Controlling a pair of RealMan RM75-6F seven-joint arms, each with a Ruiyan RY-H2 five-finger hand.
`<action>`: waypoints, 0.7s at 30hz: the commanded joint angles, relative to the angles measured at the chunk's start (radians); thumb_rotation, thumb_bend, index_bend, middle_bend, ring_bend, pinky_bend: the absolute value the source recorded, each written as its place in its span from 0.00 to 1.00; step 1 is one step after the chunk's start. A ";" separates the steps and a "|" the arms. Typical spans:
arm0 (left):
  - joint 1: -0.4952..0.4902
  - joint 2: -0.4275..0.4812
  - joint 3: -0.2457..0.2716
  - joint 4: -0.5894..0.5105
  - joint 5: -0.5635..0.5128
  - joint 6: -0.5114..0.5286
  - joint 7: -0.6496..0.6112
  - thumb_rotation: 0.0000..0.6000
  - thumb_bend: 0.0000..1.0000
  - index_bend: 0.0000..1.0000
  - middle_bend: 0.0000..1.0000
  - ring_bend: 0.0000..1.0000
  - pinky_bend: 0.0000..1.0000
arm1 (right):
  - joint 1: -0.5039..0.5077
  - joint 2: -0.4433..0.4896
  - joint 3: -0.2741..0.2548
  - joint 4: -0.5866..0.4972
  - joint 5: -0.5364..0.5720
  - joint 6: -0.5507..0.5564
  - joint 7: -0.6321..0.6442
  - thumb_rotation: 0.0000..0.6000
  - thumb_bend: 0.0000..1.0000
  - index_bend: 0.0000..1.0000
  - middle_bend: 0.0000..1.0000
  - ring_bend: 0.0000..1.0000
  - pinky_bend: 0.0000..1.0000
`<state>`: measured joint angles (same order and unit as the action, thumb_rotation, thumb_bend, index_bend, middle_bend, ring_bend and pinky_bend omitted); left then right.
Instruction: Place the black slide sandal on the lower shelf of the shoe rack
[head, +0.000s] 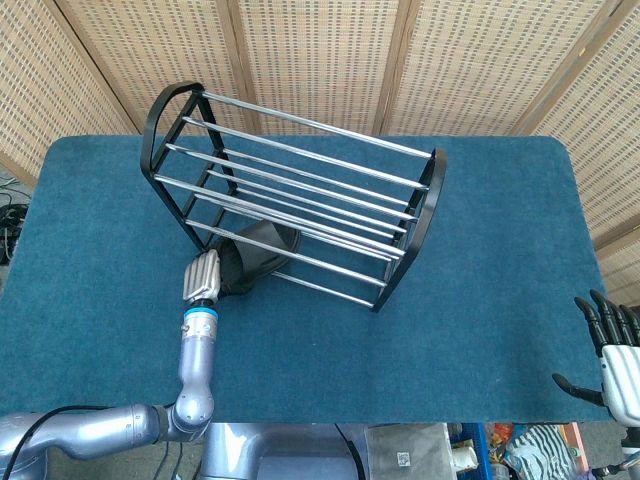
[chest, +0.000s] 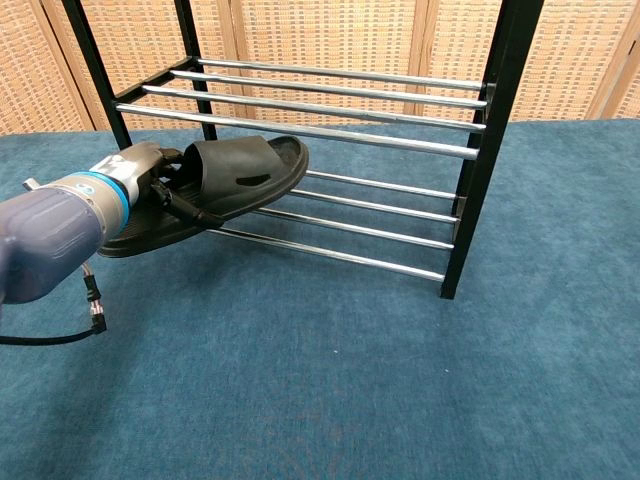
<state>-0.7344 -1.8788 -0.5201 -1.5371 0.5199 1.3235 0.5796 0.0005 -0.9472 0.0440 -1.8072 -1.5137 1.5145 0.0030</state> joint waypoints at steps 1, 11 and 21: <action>-0.018 -0.019 -0.021 0.028 -0.022 0.011 0.002 1.00 0.56 0.32 0.38 0.32 0.47 | 0.000 0.004 -0.002 -0.001 -0.003 0.000 0.008 1.00 0.00 0.00 0.00 0.00 0.00; -0.085 -0.057 -0.088 0.116 -0.071 0.008 0.024 1.00 0.57 0.32 0.38 0.32 0.47 | 0.004 0.018 -0.005 -0.001 -0.003 -0.014 0.040 1.00 0.00 0.00 0.00 0.00 0.00; -0.154 -0.100 -0.151 0.173 -0.153 -0.001 0.053 1.00 0.64 0.32 0.37 0.32 0.46 | 0.007 0.029 -0.003 0.001 0.004 -0.019 0.070 1.00 0.00 0.00 0.00 0.00 0.00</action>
<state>-0.8791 -1.9701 -0.6596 -1.3746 0.3808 1.3259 0.6294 0.0067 -0.9186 0.0410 -1.8063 -1.5091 1.4956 0.0709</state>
